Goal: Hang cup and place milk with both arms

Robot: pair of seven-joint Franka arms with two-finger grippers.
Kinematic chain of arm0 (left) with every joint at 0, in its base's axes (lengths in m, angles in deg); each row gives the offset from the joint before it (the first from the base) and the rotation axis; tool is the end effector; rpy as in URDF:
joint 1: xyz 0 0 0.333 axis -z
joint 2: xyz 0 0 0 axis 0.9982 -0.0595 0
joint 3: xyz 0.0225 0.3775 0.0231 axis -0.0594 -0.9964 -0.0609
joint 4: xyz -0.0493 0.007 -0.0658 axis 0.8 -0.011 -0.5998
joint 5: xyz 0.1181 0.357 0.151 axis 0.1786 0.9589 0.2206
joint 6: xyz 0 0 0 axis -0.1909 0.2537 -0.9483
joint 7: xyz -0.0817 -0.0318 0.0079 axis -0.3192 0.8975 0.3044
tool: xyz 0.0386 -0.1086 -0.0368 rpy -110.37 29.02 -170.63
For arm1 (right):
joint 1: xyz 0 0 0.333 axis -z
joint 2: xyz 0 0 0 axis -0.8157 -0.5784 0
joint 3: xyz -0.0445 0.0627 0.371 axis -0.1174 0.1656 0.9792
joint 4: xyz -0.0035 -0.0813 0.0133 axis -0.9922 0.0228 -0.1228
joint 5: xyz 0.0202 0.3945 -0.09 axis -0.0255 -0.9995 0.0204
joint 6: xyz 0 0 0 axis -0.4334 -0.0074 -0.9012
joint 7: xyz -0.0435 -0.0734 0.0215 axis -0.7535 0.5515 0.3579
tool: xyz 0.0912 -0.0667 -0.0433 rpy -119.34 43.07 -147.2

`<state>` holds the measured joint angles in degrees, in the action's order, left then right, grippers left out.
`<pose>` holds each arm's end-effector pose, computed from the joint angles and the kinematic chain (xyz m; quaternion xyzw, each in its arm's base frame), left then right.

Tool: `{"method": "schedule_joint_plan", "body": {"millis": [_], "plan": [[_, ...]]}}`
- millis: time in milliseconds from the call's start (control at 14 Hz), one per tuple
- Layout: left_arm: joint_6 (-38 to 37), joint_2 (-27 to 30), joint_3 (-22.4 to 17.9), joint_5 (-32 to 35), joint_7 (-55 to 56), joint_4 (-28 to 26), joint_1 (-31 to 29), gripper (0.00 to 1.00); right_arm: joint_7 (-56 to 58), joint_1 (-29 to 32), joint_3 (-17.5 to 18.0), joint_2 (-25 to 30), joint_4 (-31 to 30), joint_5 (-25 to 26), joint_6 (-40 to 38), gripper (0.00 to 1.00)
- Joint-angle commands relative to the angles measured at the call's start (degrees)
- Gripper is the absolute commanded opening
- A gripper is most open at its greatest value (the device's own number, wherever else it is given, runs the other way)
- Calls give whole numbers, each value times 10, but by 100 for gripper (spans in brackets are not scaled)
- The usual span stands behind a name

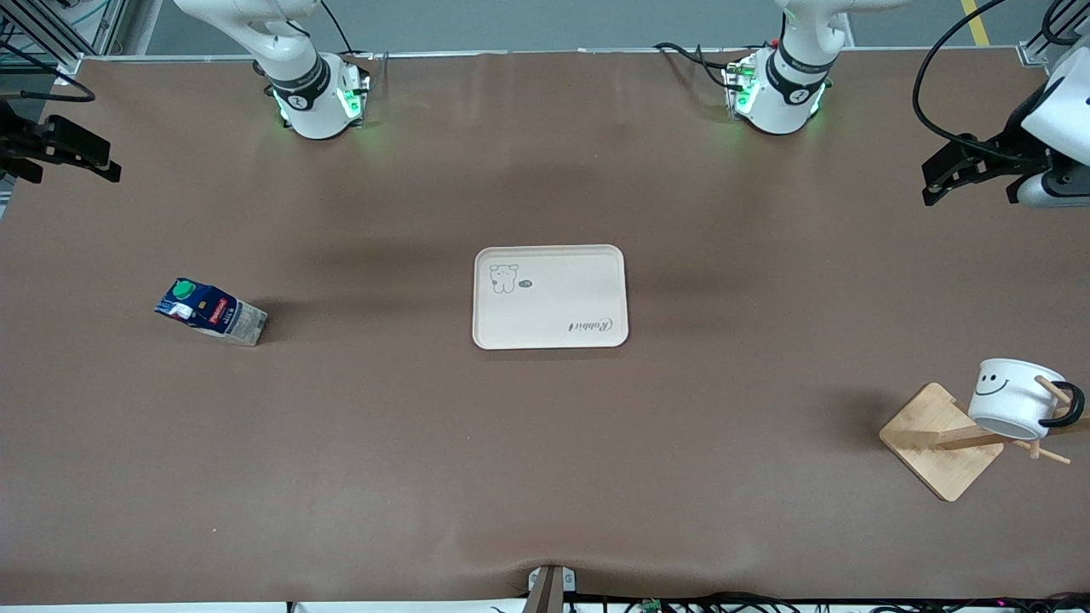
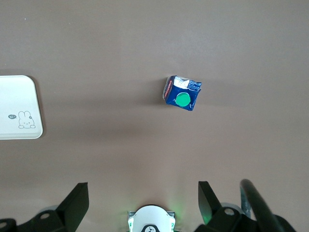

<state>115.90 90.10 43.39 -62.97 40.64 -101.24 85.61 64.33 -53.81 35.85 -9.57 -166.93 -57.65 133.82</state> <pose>0.5355 -0.0480 0.7058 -0.9996 0.0062 -0.0058 0.0259 0.5228 -0.0199 0.7136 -0.9978 0.0002 0.0653 0.0060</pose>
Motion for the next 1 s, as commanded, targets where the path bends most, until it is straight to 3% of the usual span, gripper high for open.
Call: {"method": "schedule_joint_plan", "body": {"millis": [0, 929], "plan": [[0, 5, -1, 9, -2, 14, -1, 100, 1, 6, 3, 14, -16, -8, 6, 100], [-14, 3, -1, 9, 3, 14, -1, 100, 1, 4, 4, 17, -32, -8, 18, 100]]}}
